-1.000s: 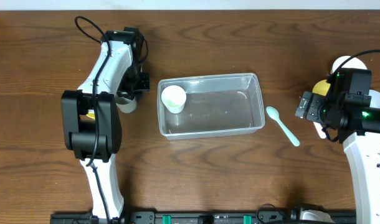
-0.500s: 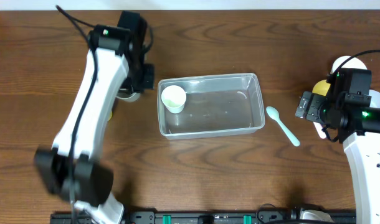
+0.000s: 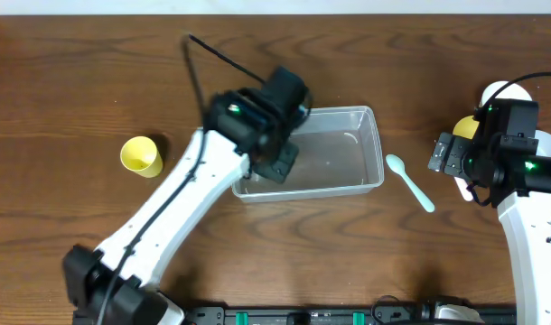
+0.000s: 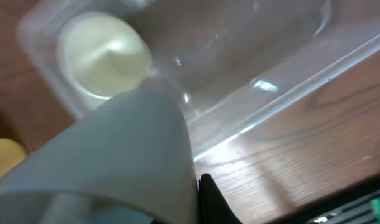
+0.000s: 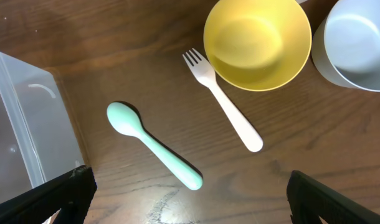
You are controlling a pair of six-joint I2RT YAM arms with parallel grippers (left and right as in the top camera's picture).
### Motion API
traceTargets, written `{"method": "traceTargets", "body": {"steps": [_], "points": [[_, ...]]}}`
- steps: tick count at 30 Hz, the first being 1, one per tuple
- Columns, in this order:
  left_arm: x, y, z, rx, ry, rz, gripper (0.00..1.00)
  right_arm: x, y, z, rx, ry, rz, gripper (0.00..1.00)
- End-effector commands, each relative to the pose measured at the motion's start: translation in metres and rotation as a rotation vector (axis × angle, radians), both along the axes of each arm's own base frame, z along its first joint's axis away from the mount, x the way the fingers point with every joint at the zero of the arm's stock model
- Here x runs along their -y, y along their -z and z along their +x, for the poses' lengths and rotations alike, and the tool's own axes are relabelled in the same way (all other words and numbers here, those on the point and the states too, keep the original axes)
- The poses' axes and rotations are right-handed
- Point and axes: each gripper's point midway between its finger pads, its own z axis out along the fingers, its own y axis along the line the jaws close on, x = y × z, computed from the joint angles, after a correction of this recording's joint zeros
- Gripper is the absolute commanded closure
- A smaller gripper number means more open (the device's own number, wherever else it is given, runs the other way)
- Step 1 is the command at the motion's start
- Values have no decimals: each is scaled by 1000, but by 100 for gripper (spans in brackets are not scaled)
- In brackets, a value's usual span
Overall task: Pack container
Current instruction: 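Place the grey cup inside the clear box with the left gripper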
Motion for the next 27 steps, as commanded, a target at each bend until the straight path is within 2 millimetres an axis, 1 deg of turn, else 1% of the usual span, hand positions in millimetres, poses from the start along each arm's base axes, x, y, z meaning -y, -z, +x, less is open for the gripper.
{"method": "traceTargets", "body": {"steps": [1,5,8,10,13,14,15,18,19,21,23,24,27], "points": [[-9,38,-10,-60,19,53,94,4,-4,0,12,15,-3,1],[-12,74,-12,-63,16,56,94,4,-4,0,12,15,-3,1],[-13,93,-12,-58,14,52,94,4,-4,0,11,15,-2,1],[-14,103,-14,-57,14,51,92,4,-4,-1,9,15,-2,1],[-16,114,-16,-62,12,55,83,4,-3,-1,7,15,-2,1],[-17,117,-17,-66,12,59,76,4,-3,-1,6,15,-2,1],[-18,118,-18,-70,12,61,67,4,-3,-1,5,15,-1,1],[-18,118,-14,-55,10,70,65,4,-3,-1,5,15,-2,1],[-19,115,-11,-38,11,77,64,4,-3,-1,5,15,-2,1],[-21,102,-2,3,12,94,60,4,-3,-1,5,15,-2,1],[-21,76,9,58,7,103,59,4,-3,-1,5,15,-2,1],[-21,60,15,90,2,104,58,4,-3,-1,5,15,-2,1],[-26,-4,34,221,-30,110,58,4,-3,-1,5,15,-2,1]]}}
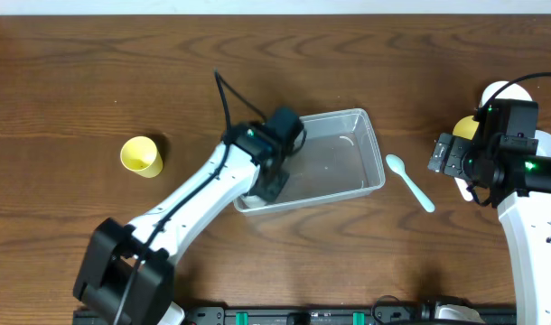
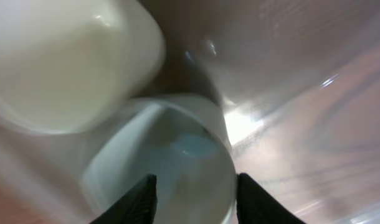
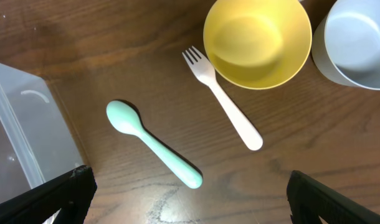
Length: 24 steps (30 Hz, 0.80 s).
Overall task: Pack container
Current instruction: 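Place the grey cup inside the clear box with the left gripper, then grasp the yellow cup with the left gripper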
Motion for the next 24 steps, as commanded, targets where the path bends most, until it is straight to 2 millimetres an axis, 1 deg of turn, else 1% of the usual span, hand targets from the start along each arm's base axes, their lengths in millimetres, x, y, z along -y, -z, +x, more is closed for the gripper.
{"method": "traceTargets", "body": {"steps": [1,3,5,6,7,9,11,14,16,19,24], "points": [[-8,-92,36,258,-33,-16,57,4,-4,0,11,15,-2,1],[-22,-133,45,346,-78,-21,55,4,-4,0,11,15,-2,1],[-42,-158,52,405,-140,-41,51,4,-4,0,11,15,-3,1],[-54,-165,55,424,-181,-48,50,4,-4,0,11,15,-3,1],[-70,-170,59,437,-239,-50,49,4,-4,0,11,15,-3,1],[-103,-169,64,428,-372,-42,49,4,-4,0,11,15,-3,1],[-132,-156,67,375,-469,-53,49,4,-4,0,11,15,-3,1],[-162,-132,68,285,-578,-84,48,4,-4,0,11,15,-3,1],[-181,-109,68,204,-649,-101,48,4,-4,0,11,15,-2,1],[-195,-74,65,81,-718,-136,48,4,-4,0,11,15,-2,1],[-207,-16,58,-102,-790,-135,48,4,-4,0,11,15,-2,1]]}}
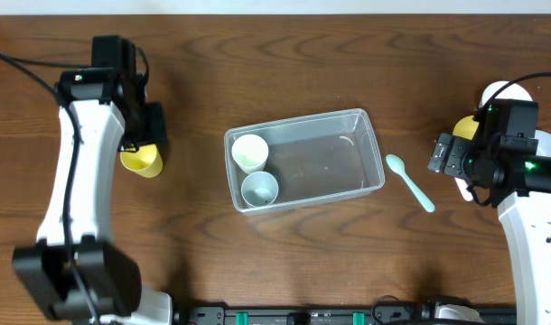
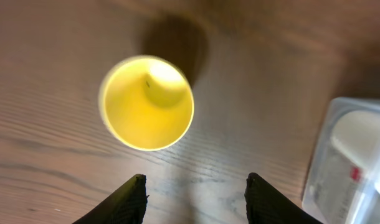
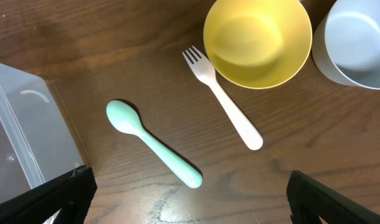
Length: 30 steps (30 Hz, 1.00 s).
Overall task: Pack container
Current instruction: 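Grasp the yellow cup with the left gripper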
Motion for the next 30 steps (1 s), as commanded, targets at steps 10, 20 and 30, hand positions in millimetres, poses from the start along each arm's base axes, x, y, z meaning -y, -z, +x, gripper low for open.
{"method": "traceTargets", "body": {"steps": [10,20,30], "points": [[2,91,-1,-238,-62,-95,48,4,-4,0,10,15,-2,1],[-1,93,2,-231,-58,-77,94,4,-4,-1,8,15,-2,1],[20,41,5,-153,1,-66,94,4,-4,-1,7,15,-2,1]]}}
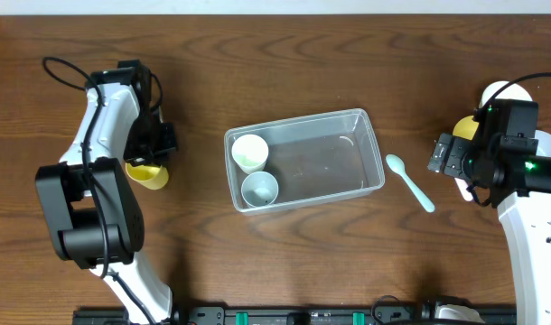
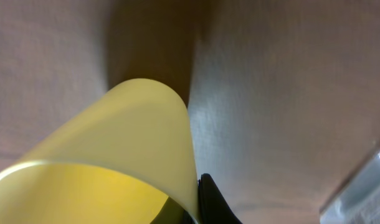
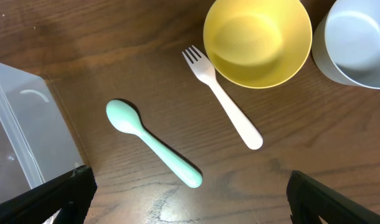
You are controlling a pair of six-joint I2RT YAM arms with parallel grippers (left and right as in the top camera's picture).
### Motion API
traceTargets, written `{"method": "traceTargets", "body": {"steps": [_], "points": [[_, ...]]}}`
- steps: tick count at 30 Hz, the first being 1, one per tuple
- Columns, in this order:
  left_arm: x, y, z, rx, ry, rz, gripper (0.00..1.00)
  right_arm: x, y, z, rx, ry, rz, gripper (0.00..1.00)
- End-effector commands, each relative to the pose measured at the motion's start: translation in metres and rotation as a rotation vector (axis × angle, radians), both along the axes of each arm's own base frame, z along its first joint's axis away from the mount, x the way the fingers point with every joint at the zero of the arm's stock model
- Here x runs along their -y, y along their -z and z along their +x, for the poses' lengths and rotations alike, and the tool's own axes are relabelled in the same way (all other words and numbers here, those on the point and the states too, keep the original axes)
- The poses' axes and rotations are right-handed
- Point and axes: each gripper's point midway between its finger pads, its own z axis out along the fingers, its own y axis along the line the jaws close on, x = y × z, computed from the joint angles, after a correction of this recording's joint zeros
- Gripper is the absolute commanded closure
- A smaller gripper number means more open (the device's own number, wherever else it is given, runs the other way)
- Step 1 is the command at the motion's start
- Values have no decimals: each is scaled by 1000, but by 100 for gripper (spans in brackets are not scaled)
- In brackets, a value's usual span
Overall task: Pack container
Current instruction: 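Grasp the yellow cup with the left gripper, then carry the yellow cup into the box's left corner and release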
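A clear plastic container [image 1: 348,149] sits mid-table with a cream cup [image 1: 249,152] and a pale blue cup [image 1: 259,189] standing in its left end. At the far left, my left gripper [image 1: 152,152] is down on the yellow cup [image 1: 150,173]. In the left wrist view the yellow cup [image 2: 115,149] fills the lower left, its wall pinched by my left gripper [image 2: 191,208]. My right gripper [image 3: 190,214] hangs open above the mint spoon [image 3: 154,144] and white fork [image 3: 222,107].
A yellow bowl [image 3: 257,40] and a grey-blue bowl [image 3: 358,40] stand at the right end of the table beside the fork. The container's right corner [image 3: 22,137] lies just left of the spoon. Cables trail from both arms.
My left gripper was open above the upright yellow cup. Now it is lower and shut on the cup's wall, and the cup has shifted slightly toward the front. The right arm has not moved.
My left gripper held the pale blue cup over the container's left end, beside the cream cup. Then it had it down inside the container. Then it was open over the yellow cup at far left, which it now grips. The right gripper stayed open above the spoon.
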Motion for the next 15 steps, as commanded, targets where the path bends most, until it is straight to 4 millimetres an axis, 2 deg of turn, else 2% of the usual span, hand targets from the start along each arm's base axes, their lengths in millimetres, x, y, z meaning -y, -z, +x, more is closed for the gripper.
{"method": "traceTargets", "body": {"steps": [1,4,6,9,12,15], "points": [[18,-59,18,163,52,13,94,4,-4,0,10,15,-2,1],[46,-110,21,303,132,9,94,4,-4,0,10,15,-2,1],[75,-149,22,428,211,-6,94,4,-4,0,10,15,-2,1],[120,-188,16,563,342,-42,94,4,-4,0,10,15,-2,1],[155,-198,8,607,458,-41,94,4,-4,0,10,15,-2,1],[184,-186,1,575,541,-55,94,4,-4,0,10,15,-2,1]]}}
